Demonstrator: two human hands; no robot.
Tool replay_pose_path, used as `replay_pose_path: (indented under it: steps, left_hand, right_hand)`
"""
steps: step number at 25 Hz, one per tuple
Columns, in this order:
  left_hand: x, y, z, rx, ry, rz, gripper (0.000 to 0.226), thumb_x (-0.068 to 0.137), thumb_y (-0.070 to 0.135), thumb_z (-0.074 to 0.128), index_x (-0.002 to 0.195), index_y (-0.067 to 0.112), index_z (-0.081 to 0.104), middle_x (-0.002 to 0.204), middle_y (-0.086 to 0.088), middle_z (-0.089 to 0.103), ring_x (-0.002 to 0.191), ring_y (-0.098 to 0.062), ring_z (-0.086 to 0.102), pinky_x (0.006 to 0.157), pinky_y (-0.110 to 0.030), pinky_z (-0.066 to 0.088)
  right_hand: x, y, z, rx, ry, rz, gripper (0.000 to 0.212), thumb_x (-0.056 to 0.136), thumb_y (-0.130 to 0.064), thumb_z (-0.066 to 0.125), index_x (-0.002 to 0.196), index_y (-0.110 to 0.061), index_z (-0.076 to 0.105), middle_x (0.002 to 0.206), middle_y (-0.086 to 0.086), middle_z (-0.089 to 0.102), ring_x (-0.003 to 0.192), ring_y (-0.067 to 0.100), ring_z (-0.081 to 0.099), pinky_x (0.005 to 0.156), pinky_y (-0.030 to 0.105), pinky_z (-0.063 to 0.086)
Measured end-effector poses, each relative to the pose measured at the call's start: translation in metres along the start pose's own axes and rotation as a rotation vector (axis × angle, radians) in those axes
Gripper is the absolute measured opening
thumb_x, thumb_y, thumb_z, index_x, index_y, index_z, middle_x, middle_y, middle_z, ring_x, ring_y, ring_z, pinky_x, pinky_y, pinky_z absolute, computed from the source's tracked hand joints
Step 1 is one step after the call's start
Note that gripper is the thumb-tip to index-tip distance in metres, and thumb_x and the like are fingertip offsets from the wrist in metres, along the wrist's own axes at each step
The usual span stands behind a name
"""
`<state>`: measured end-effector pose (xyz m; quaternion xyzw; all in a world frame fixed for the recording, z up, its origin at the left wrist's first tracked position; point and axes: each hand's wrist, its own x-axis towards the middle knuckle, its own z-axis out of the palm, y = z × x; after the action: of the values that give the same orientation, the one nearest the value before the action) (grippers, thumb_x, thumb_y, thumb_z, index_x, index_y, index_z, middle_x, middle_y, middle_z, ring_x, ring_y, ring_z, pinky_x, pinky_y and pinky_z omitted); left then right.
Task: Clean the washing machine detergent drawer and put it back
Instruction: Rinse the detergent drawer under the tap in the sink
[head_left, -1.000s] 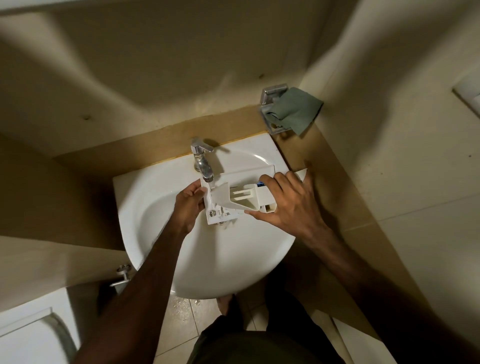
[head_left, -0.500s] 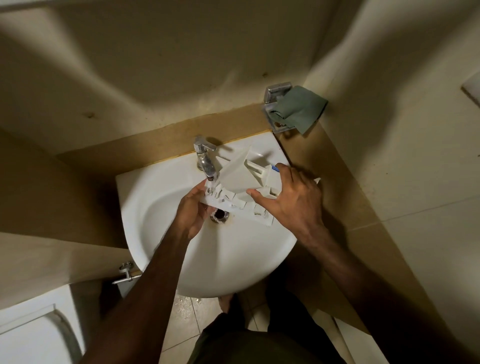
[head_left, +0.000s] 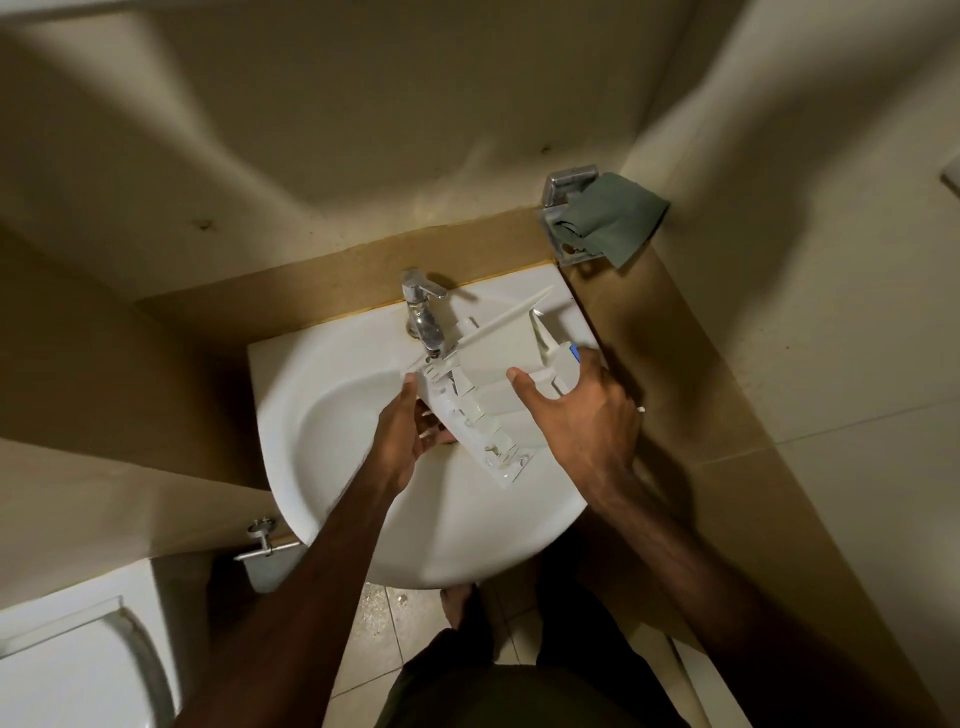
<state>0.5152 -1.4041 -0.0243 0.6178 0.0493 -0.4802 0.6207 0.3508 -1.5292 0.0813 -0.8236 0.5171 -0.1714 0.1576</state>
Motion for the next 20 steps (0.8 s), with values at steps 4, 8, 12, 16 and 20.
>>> replay_pose_path:
  steps: [4,8,12,16,20]
  left_hand:
    - [-0.024,-0.017,-0.002,0.084,0.019,0.030,0.048,0.106,0.054,0.038,0.123,0.023,0.071,0.112,-0.005,0.078,0.108,-0.028,0.073,0.097,-0.048,0.057]
    - [-0.048,-0.012,-0.017,0.095,0.163,0.142,0.049,0.102,0.059,0.044,0.120,0.024,0.073,0.111,-0.002,0.078,0.103,-0.022,0.073,0.085,-0.037,0.057]
    - [-0.065,0.000,-0.035,0.083,0.204,0.313,0.028,0.097,0.044,0.064,0.112,0.023,0.075,0.109,-0.003,0.078,0.099,-0.022,0.072,0.089,-0.040,0.056]
    - [-0.070,-0.010,-0.049,0.049,0.207,0.355,0.040,0.091,0.045,0.071,0.122,0.020,0.063,0.121,-0.009,0.072,0.114,-0.030,0.068,0.102,-0.051,0.052]
    - [-0.052,-0.017,-0.071,-0.027,0.232,0.238,0.068,0.080,0.066,0.073,0.135,0.030,0.055,0.139,-0.004,0.062,0.131,-0.027,0.058,0.113,-0.060,0.039]
  right_hand:
    - [-0.013,0.001,-0.001,0.093,-0.056,0.154,0.086,0.077,-0.082,0.066,0.129,-0.014,0.062,0.105,0.010,0.075,0.100,0.033,0.070,0.084,0.040,0.055]
    - [-0.019,0.005,0.009,0.264,-0.174,0.302,0.083,0.070,-0.089,0.063,0.113,-0.018,0.067,0.093,0.002,0.073,0.091,0.028,0.070,0.082,0.044,0.059]
    - [-0.020,0.008,0.025,0.575,-0.377,0.386,0.064,0.072,-0.081,0.071,0.093,-0.021,0.075,0.088,-0.009,0.077,0.088,0.012,0.072,0.089,0.042,0.060]
    - [-0.022,0.010,0.045,0.755,-0.609,0.364,0.046,0.084,-0.072,0.070,0.098,-0.030,0.081,0.100,-0.014,0.080,0.101,0.008,0.073,0.101,0.038,0.057]
    - [-0.003,0.006,0.065,0.798,-0.703,0.350,0.049,0.087,-0.071,0.068,0.103,-0.026,0.079,0.109,-0.006,0.079,0.109,0.010,0.070,0.096,0.034,0.055]
